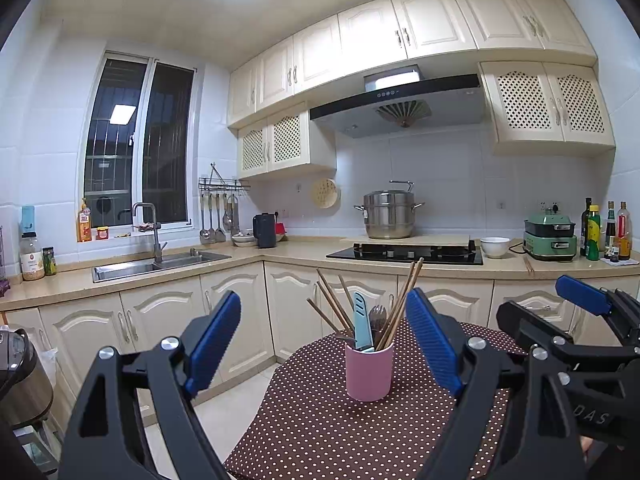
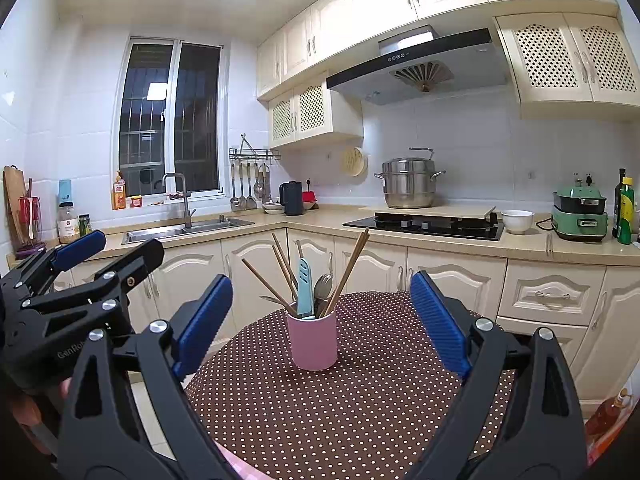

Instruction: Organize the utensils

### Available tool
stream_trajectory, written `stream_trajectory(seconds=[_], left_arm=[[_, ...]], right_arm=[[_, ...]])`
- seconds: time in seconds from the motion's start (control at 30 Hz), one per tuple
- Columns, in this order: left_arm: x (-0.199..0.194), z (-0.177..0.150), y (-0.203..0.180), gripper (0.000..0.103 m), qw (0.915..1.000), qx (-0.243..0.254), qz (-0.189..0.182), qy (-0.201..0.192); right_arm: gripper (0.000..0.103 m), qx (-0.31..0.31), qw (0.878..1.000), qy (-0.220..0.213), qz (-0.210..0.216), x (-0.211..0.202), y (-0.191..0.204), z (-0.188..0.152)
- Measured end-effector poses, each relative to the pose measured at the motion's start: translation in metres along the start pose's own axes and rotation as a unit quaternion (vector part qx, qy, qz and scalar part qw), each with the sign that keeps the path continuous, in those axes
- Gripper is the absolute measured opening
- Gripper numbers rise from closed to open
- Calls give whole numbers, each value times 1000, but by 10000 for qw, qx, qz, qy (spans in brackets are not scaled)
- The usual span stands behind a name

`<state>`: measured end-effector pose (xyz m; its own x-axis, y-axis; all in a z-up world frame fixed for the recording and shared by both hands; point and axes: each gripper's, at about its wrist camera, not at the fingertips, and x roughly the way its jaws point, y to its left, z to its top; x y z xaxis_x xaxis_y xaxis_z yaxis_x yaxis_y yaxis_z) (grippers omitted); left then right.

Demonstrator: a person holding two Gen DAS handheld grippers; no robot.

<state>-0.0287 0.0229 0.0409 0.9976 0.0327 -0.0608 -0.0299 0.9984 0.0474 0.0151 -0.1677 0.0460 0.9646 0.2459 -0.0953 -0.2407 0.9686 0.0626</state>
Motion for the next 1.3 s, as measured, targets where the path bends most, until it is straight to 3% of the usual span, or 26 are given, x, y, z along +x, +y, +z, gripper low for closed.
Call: stream_trajectory(seconds=[1.3], left_arm=[[6, -1, 10, 83, 10000, 1, -1, 82]], right_arm=[[89, 50, 9999, 103, 32, 9, 0, -1]])
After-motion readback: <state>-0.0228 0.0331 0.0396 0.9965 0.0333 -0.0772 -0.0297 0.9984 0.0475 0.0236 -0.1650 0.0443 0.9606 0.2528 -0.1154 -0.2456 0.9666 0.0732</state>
